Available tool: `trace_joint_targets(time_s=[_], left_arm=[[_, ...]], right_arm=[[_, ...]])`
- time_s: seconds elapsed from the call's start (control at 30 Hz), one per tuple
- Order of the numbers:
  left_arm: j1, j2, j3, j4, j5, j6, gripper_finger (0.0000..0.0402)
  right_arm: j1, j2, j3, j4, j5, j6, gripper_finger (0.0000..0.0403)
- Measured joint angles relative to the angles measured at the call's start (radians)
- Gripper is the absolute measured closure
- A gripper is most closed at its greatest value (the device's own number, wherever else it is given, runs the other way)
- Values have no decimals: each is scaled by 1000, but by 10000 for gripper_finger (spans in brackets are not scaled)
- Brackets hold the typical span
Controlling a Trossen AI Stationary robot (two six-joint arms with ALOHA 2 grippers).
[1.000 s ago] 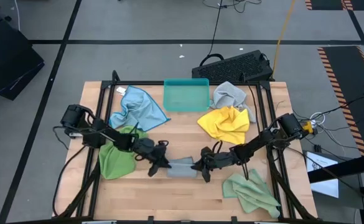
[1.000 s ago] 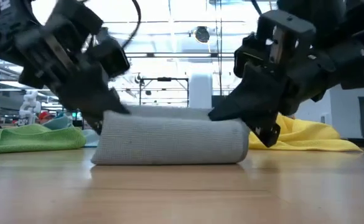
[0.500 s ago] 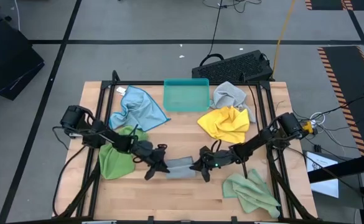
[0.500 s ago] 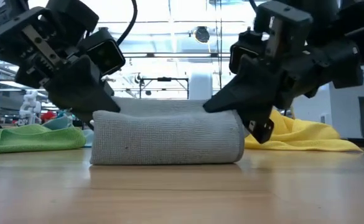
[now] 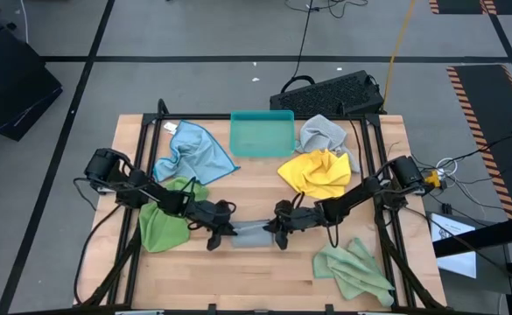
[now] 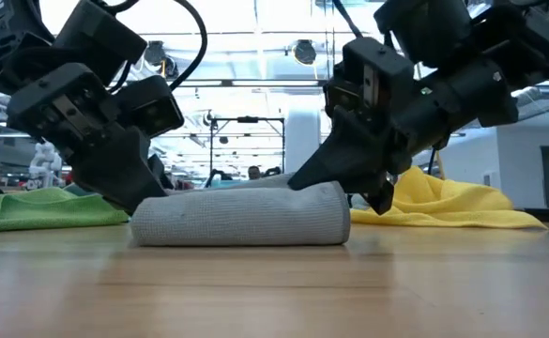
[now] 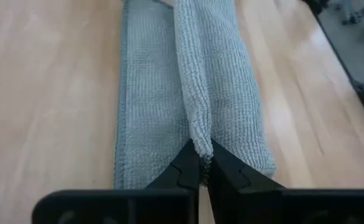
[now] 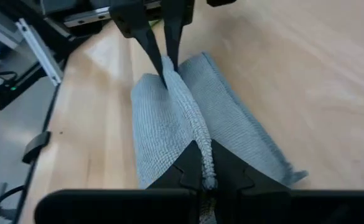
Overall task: Fold microfiber towels
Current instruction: Fold the dark gray microfiber towel
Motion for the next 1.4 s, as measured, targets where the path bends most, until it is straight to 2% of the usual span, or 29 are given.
trace_joint_targets(time_s=[0.13,0.3,0.53,0.63,0.73,0.87,0.93,1.13,1.23,1.4], left_arm=[[0,0,0,-10,-39,0,387],[0,0,-1,-25,-81,-2,368],[-4,0,-2,-31,-140,-20,327],[-4,0,-2,-32,-166,-21,299],[-4,-1,-2,-33,-194,-21,267],[-4,-5,-1,-35,-199,-19,229],[-3,-10,-1,-38,-206,-5,215],[13,-11,-2,-45,-232,-1,205],[24,-11,-1,-52,-244,-5,212],[34,-11,-1,-51,-230,-4,234]], right_arm=[[-2,0,0,-31,17,0,392],[3,0,0,-43,67,-5,379],[8,0,-2,-68,131,-24,295],[11,-11,-2,-66,173,-89,257],[29,-41,-2,-54,186,-182,238],[71,-55,-1,16,235,-323,242],[83,-56,-1,28,290,-339,252],[103,-56,-1,17,460,-399,278],[117,-56,-1,95,449,-502,280],[119,-20,0,203,311,-633,293]])
